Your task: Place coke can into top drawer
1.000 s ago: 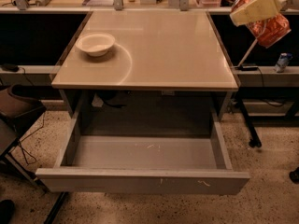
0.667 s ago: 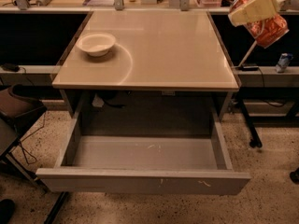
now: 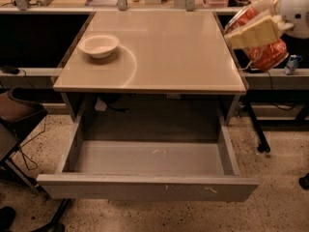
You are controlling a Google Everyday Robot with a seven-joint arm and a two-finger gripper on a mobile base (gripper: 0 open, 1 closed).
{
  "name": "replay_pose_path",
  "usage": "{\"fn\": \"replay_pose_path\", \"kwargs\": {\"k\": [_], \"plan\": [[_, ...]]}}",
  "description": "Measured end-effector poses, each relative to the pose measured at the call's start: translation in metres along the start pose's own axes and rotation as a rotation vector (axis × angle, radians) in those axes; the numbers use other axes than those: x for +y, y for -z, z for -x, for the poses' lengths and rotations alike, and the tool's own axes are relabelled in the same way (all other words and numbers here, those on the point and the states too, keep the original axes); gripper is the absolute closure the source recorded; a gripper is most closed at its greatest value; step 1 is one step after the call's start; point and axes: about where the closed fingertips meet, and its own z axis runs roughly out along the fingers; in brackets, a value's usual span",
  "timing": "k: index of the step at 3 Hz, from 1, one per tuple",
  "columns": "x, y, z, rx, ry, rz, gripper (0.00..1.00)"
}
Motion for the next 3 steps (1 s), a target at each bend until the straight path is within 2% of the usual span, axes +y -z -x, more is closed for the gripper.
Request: {"fn": "replay_pose_path", "kwargs": {"k": [1, 2, 3], "plan": [[0.06, -0.039, -0.034, -0.07, -0.044, 0.184, 1.0], [0.099, -0.084, -0.062, -0.109, -0.105, 0.365, 1.0], [0.121, -0.125, -0.063, -0.14, -0.126, 0.489, 1.0]]}}
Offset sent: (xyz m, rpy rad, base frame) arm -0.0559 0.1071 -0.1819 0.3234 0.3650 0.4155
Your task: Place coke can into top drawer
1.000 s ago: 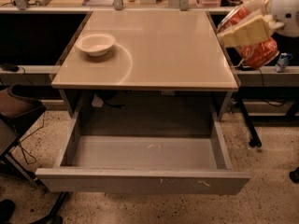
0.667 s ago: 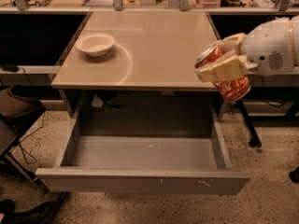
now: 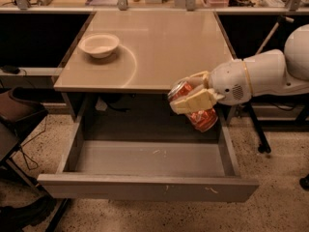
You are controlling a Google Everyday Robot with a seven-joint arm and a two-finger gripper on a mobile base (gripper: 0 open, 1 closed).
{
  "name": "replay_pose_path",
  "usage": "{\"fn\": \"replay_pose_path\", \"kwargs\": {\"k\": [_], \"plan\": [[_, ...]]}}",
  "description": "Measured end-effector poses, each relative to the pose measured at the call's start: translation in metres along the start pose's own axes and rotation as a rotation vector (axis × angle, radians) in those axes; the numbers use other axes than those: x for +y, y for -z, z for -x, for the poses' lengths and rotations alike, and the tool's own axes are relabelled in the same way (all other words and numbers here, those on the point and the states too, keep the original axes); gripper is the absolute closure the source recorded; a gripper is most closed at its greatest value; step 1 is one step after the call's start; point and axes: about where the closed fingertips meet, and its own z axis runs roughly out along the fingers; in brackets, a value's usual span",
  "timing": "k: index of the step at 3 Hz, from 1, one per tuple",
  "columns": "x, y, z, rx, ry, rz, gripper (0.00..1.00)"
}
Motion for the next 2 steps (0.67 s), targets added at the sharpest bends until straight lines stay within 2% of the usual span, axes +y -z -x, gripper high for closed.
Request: {"fn": "replay_pose_path", "kwargs": {"k": [1, 2], "plan": [[-0.0008, -0.0039, -0.0011, -0.002, -0.002, 0.009, 1.0], [0.0039, 0.0004, -0.0055, 0.009, -0.004, -0.027, 1.0]]}}
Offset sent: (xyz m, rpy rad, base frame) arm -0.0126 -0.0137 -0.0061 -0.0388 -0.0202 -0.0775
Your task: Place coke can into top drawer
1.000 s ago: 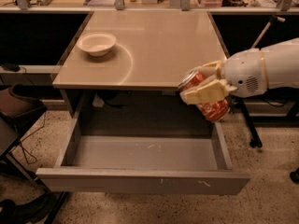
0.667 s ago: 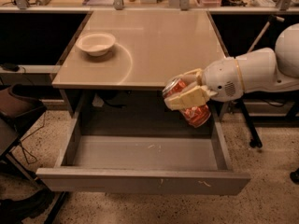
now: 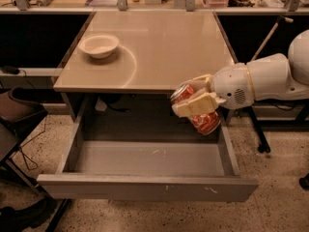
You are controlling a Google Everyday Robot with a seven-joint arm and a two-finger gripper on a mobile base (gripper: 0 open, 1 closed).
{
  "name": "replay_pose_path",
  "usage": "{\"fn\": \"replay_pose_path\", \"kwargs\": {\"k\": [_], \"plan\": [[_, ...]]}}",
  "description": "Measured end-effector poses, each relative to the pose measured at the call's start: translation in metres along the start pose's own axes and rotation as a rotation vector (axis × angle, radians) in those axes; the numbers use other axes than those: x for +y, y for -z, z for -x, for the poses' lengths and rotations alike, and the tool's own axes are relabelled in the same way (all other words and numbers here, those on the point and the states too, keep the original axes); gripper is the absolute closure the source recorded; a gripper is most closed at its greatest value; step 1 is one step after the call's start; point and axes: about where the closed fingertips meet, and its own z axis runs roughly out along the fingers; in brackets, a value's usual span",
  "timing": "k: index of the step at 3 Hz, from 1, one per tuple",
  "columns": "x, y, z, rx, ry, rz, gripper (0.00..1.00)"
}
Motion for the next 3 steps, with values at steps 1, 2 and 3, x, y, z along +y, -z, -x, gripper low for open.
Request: {"fn": "replay_pose_path", "kwargs": {"k": [1, 2, 3], "plan": [[-0.022, 0.006, -0.048, 0.049, -0.01, -0.116, 1.0], [-0.077, -0.001, -0.091, 0.053, -0.039, -0.247, 1.0], [-0.129, -0.013, -0.128, 0.04, -0.096, -0.334, 1.0]]}}
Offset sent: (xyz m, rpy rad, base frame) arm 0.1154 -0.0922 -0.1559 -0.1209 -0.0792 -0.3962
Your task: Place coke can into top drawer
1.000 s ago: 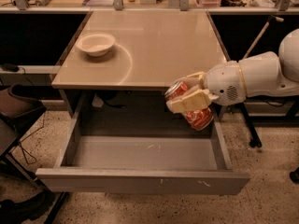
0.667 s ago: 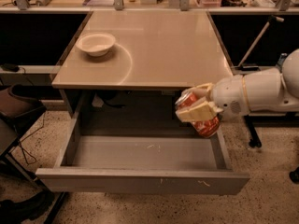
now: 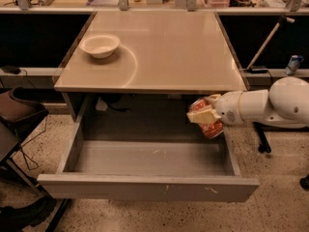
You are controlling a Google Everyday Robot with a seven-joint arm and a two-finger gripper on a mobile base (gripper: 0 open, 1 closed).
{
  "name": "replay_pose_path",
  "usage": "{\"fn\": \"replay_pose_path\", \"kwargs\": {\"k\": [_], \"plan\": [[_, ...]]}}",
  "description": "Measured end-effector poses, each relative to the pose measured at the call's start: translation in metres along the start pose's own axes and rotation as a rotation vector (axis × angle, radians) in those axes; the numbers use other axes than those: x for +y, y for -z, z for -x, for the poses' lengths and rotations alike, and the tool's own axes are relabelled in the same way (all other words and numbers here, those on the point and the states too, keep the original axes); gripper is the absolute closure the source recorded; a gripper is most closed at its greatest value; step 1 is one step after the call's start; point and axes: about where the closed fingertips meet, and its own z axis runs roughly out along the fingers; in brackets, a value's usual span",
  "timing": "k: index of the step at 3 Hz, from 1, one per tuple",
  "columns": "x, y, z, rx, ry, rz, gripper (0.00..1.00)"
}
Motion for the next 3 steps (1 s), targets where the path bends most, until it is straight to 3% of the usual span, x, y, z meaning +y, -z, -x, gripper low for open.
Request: {"fn": "replay_pose_path", "kwargs": {"k": [1, 2, 3], "plan": [[-0.006, -0.017, -0.023, -0.022, -0.055, -0.011, 1.0], [0.032, -0.015, -0.031, -0.054, -0.075, -0.005, 1.0], [0.073, -0.026, -0.044, -0.028, -0.069, 0.041, 1.0]]}}
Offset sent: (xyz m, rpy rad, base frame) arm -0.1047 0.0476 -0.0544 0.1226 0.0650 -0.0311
